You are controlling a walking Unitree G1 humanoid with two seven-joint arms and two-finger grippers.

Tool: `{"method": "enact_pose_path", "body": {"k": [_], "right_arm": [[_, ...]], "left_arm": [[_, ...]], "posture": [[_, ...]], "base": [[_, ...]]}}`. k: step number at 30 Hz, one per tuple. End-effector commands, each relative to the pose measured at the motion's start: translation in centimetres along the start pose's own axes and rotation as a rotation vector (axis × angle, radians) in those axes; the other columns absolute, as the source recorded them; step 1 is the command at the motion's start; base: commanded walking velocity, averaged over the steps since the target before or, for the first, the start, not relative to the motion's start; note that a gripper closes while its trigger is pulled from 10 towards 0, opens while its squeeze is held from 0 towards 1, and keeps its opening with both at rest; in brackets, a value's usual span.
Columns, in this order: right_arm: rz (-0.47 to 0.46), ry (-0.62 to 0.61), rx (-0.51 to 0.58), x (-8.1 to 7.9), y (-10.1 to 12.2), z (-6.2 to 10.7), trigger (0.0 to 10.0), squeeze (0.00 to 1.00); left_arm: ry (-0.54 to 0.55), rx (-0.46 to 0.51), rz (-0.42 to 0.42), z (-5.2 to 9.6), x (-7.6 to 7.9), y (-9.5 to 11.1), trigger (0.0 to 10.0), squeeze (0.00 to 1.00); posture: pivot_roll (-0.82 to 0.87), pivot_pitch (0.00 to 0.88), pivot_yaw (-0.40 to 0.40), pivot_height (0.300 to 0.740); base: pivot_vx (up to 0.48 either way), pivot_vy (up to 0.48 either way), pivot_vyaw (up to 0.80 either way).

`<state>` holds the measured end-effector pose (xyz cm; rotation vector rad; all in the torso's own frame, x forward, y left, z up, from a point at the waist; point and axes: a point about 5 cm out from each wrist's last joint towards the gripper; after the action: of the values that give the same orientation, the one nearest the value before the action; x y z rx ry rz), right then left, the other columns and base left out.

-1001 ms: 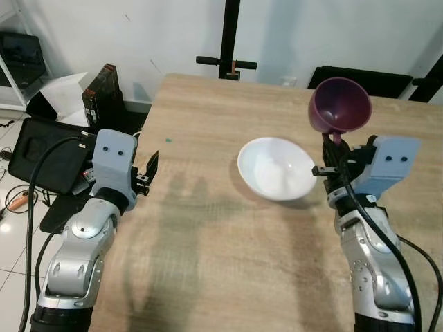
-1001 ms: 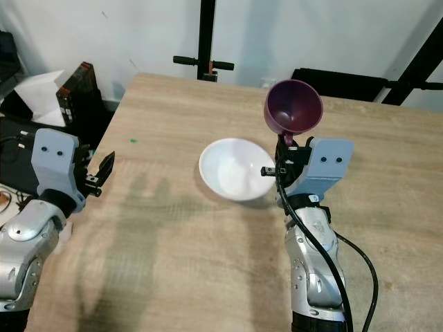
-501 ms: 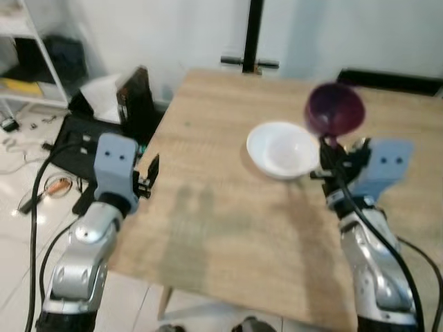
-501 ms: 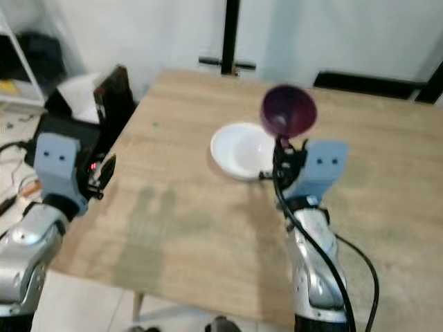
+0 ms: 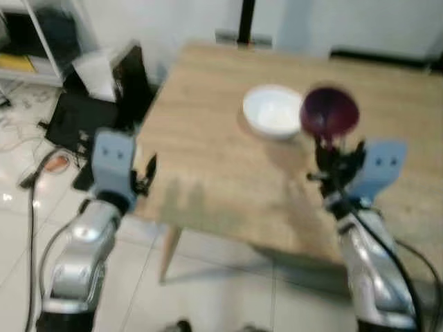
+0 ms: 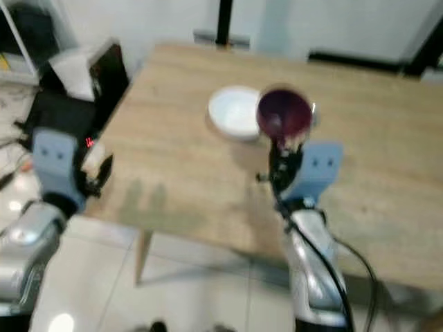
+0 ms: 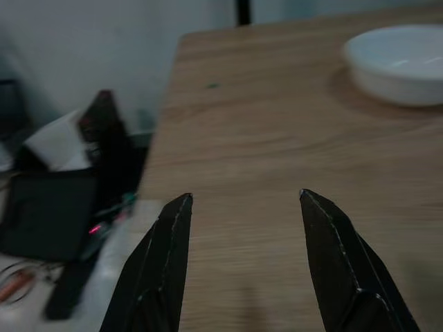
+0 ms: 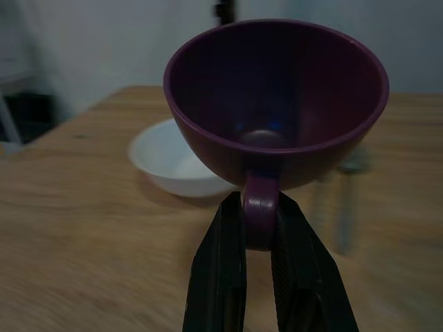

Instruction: Setting the table

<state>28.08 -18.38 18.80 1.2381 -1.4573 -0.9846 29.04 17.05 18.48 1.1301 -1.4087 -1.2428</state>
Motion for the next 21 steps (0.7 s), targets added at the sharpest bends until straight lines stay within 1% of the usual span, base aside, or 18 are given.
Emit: {"method": "enact_pose_path", "body": {"k": [1, 21], "right_arm": [[-0.006, -0.009, 0.001, 0.01, -0.03, 0.19, 10.0, 0.0], [-0.005, -0.008, -0.002, -0.06, -0.14, 0.13, 10.0, 0.0]], "left_arm": [[0.01, -0.02, -0.01, 0.22, -0.25, -0.49, 10.0, 0.0], [0.009, -0.018, -0.011, 0.06, -0.18, -0.47, 10.0, 0.0]], "posture": [[-0.1, 0.032, 0.026, 0.74], [-0.1, 0.029, 0.026, 0.74]], "base": [[-0.326, 0.0, 0.0], [-0.327, 0.0, 0.0]]}}
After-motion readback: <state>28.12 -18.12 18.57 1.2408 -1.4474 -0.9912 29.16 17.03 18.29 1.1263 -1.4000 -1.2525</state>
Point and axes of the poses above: a point about 5 cm out from each wrist's last joint towards the gripper, its own z axis pointing back from the gripper into the wrist, its own y axis along the axis of the wrist's last joint, x = y × z, and after that the axes turned 13 degrees about z, right-handed
